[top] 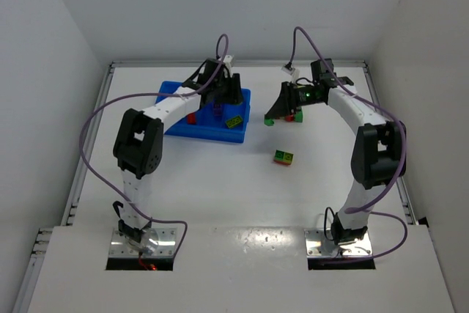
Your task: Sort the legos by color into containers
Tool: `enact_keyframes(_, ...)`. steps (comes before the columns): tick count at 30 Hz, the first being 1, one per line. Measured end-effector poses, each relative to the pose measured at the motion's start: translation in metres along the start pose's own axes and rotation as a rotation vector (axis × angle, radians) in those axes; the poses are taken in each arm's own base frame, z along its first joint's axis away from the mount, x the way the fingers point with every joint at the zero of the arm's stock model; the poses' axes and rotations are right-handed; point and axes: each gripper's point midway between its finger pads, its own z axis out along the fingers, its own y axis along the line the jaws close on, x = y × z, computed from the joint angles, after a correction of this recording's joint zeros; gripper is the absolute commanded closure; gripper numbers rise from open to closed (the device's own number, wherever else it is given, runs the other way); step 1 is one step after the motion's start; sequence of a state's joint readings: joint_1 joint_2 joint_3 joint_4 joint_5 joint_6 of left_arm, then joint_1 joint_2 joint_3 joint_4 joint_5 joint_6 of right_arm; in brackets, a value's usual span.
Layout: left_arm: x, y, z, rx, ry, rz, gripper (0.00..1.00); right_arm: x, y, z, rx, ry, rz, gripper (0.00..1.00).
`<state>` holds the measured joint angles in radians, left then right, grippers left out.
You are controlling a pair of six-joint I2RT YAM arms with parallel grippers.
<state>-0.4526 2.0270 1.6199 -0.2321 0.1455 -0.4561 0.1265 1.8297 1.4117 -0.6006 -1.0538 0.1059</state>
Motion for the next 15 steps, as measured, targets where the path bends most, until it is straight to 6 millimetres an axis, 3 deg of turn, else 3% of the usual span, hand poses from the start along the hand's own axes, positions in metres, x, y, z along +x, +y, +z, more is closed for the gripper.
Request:
enact_keyframes(3,-0.001,0.000,0.005,0.006,0.003,0.000,0.35,-0.001,-0.002,0.000,0.009,-0.002,-0.002,1.00)
enact_keyframes(8,0.002,0.002,0.006,0.000,0.012,0.004,0.15,-0.004,-0.008,0.000,0.040,-0.012,-0.021,1.00)
enact_keyframes(11,0.000,0.002,0.007,0.003,0.004,0.001,0.11,-0.008,-0.014,0.002,0.074,-0.023,-0.039,1.00)
enact_keyframes(12,-0.002,0.002,0.006,0.010,-0.003,0.003,0.04,-0.011,-0.015,0.003,0.083,-0.031,-0.044,1.00)
enact_keyframes(15,-0.017,0.004,-0.005,0.018,-0.040,0.023,0.00,-0.024,-0.016,0.008,0.106,-0.066,-0.062,1.00)
